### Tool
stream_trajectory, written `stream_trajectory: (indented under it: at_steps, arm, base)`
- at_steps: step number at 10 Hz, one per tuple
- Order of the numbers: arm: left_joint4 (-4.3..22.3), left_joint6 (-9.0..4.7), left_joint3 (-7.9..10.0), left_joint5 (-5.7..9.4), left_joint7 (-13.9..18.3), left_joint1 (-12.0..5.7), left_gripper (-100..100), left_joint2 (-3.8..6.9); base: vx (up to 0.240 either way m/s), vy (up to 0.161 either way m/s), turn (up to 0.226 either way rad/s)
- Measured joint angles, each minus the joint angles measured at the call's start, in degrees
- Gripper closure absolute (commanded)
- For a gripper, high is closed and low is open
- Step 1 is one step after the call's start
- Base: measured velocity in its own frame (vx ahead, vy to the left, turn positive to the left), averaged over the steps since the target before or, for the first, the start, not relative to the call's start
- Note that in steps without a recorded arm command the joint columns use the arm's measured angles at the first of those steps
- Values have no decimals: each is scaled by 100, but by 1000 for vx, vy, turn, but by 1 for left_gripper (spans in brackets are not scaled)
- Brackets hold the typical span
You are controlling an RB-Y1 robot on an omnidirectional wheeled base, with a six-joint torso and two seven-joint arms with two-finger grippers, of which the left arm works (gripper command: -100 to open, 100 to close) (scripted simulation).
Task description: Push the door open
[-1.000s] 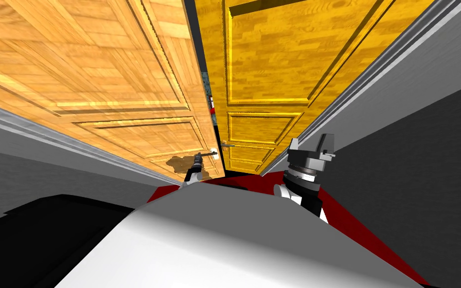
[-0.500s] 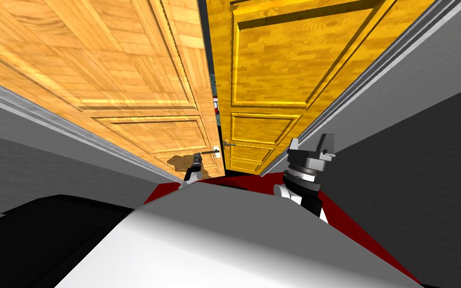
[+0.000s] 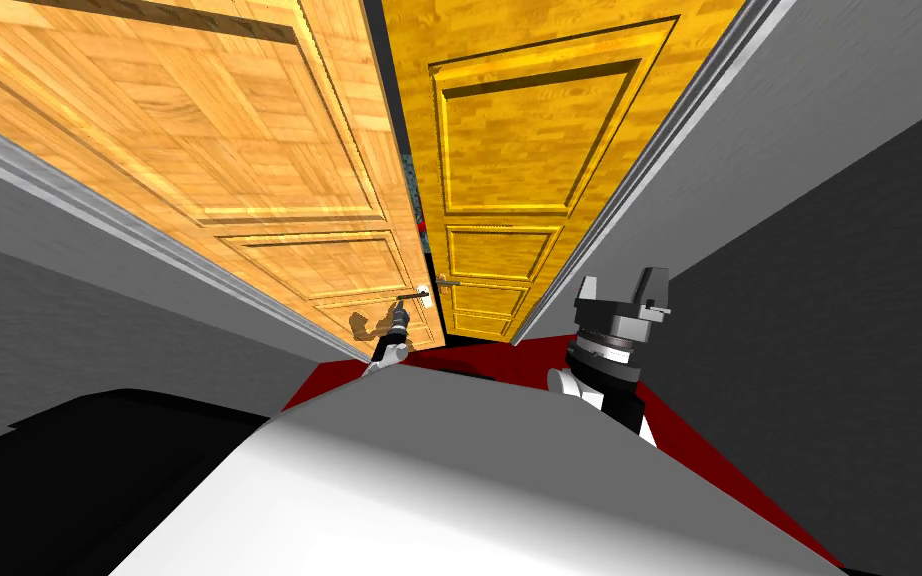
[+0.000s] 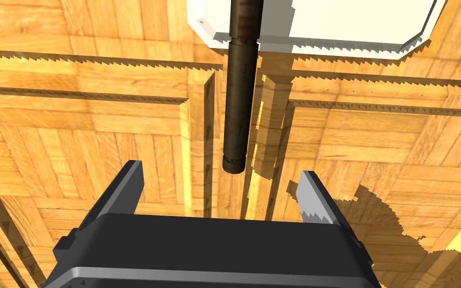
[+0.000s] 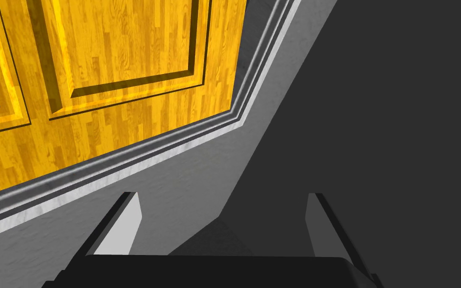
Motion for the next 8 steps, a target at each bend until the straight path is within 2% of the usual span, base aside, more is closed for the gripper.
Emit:
stream_trajectory:
  at_steps: [1,2,8]
  arm:
    - [-15,44,-52,5,-4,2,-100,-41]
    - [-14,47,-61,5,-3,4,-100,-47]
    - [200,-1,37,-83,40,-177,-100,-74]
  base:
    - [-73,-68,3]
    - [93,9,-17]
    - [196,57,-23]
